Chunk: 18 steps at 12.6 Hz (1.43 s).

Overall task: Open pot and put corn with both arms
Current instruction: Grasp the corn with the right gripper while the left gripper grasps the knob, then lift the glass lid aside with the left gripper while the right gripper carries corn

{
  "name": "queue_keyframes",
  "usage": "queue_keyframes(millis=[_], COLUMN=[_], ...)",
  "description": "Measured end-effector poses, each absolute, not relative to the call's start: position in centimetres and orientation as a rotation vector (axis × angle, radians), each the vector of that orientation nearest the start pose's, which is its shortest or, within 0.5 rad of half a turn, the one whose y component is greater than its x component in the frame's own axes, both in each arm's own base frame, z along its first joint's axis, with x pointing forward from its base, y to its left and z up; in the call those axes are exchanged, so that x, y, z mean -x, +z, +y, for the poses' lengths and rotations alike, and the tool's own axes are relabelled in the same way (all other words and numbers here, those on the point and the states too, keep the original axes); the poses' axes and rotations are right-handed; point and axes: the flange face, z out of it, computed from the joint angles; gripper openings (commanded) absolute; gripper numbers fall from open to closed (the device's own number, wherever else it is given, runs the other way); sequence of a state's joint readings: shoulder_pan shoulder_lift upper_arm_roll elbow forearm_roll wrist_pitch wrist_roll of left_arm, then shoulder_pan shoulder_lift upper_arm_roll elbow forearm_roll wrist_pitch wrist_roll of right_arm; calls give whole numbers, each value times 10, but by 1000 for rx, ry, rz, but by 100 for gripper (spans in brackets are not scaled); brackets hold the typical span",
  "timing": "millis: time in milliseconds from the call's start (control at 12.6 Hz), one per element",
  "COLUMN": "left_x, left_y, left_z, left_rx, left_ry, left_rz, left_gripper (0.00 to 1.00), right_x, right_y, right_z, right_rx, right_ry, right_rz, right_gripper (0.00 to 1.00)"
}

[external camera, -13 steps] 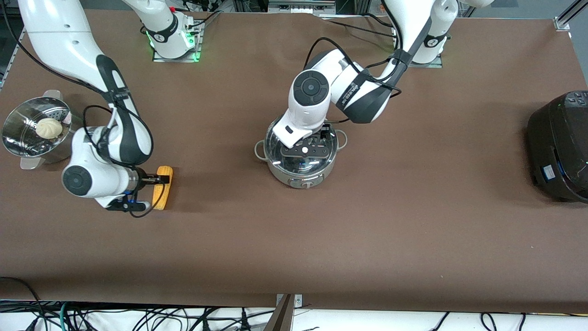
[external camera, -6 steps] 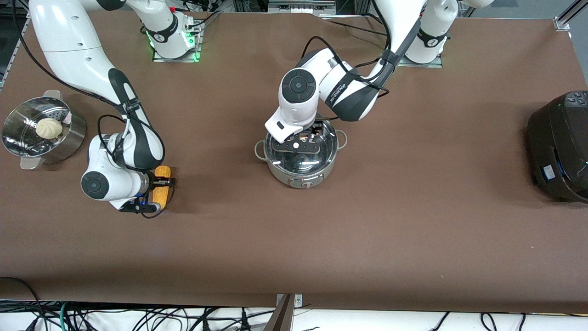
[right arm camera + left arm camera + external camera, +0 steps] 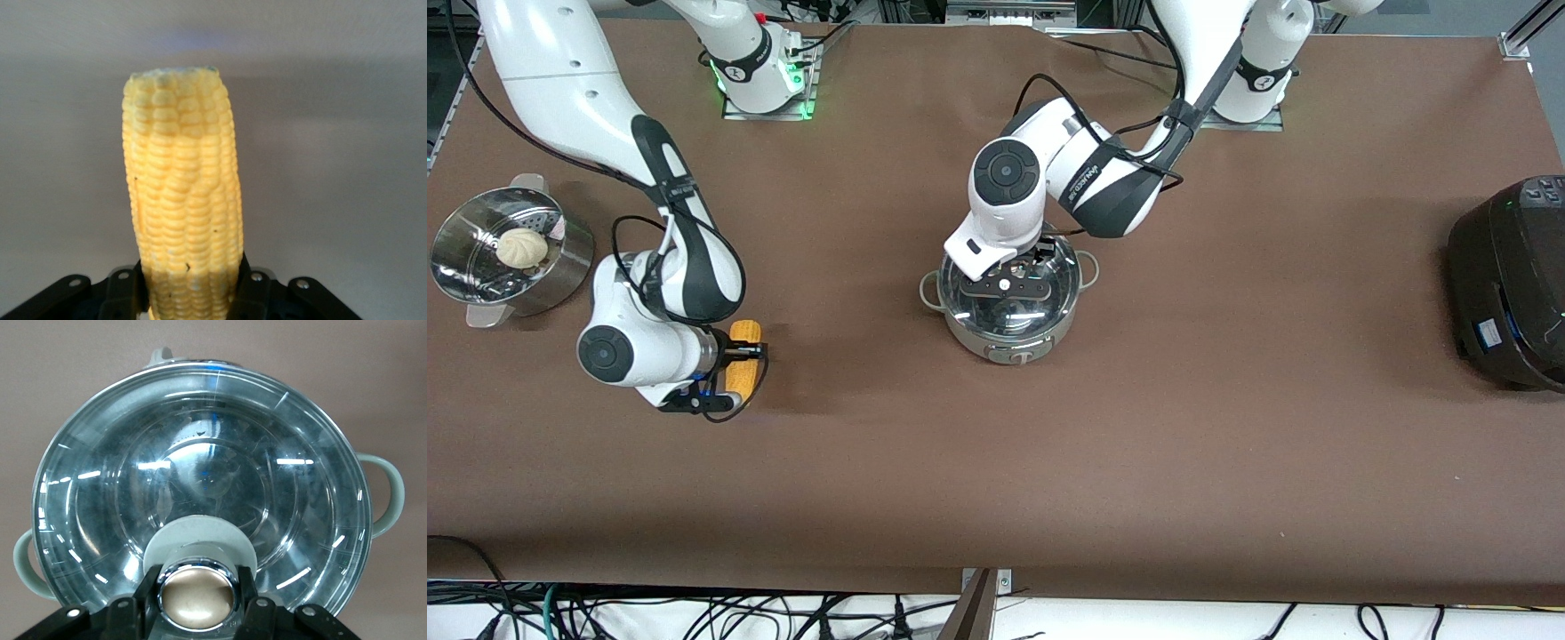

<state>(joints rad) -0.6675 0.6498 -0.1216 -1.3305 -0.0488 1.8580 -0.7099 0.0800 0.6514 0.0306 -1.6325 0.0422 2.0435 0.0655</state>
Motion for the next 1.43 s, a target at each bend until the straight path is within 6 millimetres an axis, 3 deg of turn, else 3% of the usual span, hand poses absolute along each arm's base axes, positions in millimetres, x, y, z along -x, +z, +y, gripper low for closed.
queue_keyframes(millis=[159, 397, 635, 714, 873, 1032, 1111, 1270, 1429], left_x=[-515, -521, -551, -558, -568, -589, -601, -623, -641], left_y=[357, 419, 481, 497, 517, 518, 510, 480, 429], left_z=[-497, -472, -397, -364, -299, -231, -198, -137, -76], left_rx=[3140, 3110, 3065, 3051, 2984, 2934, 2937, 2974, 3028], left_ry=[260, 285, 361, 403, 493, 529, 557, 579, 541], left_rz=[66, 23, -64, -34, 6, 41, 72, 146, 237], left_gripper=[0, 0, 0, 0, 0, 0, 0, 0, 0], right_x=[-659, -656, -654, -651, -639, -615, -600, -574, -560], right_y=[257, 299, 318, 328, 361, 394, 401, 397, 378], right_z=[84, 119, 143, 165, 239, 321, 356, 409, 446], right_rx=[3079, 3064, 3045, 3028, 2974, 2934, 2928, 2937, 2939], right_ry=[331, 266, 232, 219, 178, 144, 139, 150, 158], right_rz=[-25, 3, -3, 29, 101, 116, 100, 67, 50], right_gripper=[0, 0, 0, 0, 0, 0, 0, 0, 0])
